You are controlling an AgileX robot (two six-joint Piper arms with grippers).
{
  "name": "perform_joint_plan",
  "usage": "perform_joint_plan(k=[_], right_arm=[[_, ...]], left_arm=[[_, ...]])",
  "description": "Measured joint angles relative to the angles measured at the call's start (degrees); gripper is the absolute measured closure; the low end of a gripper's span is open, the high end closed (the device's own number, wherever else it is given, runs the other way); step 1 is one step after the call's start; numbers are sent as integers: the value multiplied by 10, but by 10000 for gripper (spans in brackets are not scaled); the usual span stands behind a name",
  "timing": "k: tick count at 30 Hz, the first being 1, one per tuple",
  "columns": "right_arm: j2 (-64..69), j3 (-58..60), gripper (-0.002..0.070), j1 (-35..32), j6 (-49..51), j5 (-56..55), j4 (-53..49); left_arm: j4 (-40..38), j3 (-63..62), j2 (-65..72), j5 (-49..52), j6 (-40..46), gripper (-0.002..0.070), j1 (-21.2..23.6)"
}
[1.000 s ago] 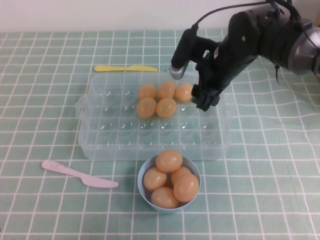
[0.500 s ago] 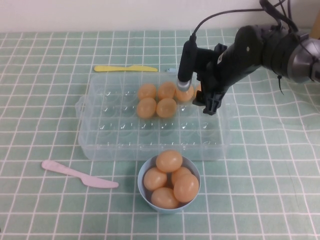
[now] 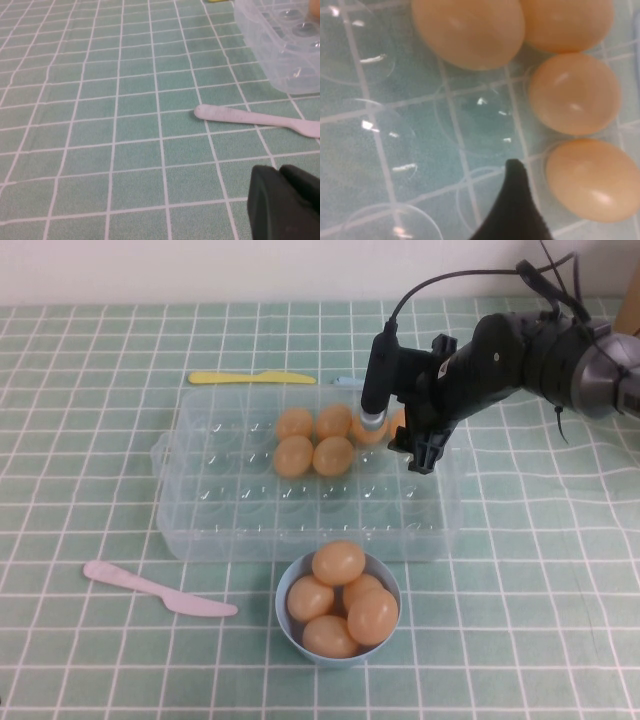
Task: Take an egg out of the egg box
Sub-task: Pick up the egg from the plastic box
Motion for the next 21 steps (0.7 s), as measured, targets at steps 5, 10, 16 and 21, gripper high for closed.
perform_joint_plan(k=[5,10,16,21], right_arm=[[10,2,200,0,0,-5,-2],[15,2,200,0,0,-22,-5],[23,3,200,-3,0,-39,-5],[29,4,200,-7,0,-45,-6]], left_arm=[[0,0,0,0,0,678,0],[0,0,0,0,0,678,0],[0,0,0,0,0,678,0],[0,0,0,0,0,678,0]])
